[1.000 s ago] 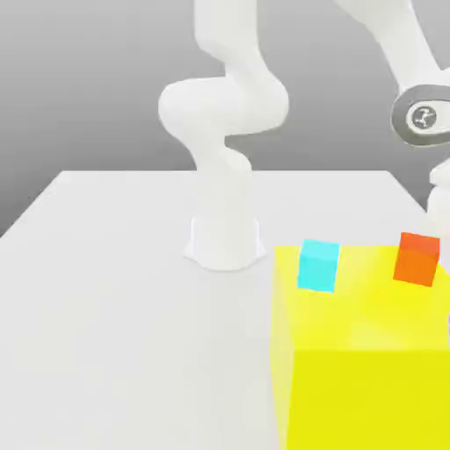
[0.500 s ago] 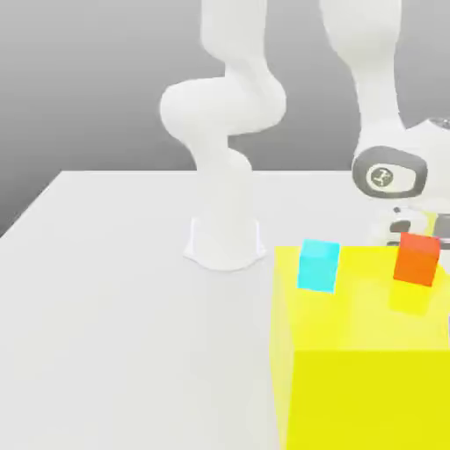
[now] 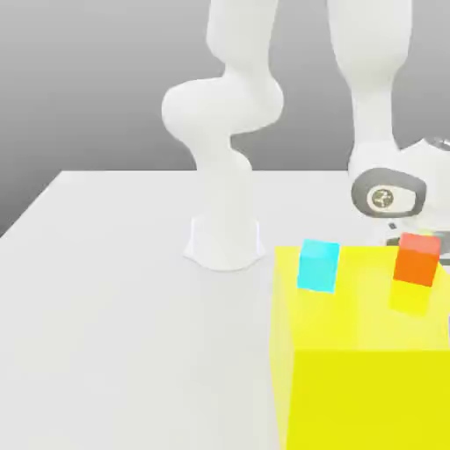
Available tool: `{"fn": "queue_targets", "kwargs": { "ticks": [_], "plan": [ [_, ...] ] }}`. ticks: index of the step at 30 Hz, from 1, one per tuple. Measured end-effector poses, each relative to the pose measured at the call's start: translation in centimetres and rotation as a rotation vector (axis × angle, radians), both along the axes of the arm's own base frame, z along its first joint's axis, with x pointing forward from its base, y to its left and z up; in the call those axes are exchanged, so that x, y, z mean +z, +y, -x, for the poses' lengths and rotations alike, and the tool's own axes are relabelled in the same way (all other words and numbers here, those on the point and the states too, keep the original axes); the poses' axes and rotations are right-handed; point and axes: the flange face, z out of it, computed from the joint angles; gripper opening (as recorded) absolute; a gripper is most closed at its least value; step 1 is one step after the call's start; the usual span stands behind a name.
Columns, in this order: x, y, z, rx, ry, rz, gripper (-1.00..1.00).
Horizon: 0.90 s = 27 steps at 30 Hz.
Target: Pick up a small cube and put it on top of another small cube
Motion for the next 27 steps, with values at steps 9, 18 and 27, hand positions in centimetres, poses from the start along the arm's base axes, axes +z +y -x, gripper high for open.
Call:
{"fn": "queue_targets", "kwargs": {
  "ticks": [9,18,27],
  "plan": [
    [10.3,1.2,-6.3,0.090,-0.112,-0.010,-1.00],
    [22.5,-3.7,-14.7,-0.110,-0.107,0.014,-1.00],
    [25.7,-9.4,-17.4,-0.349,-0.002,0.007,-1.00]
  ]
}}
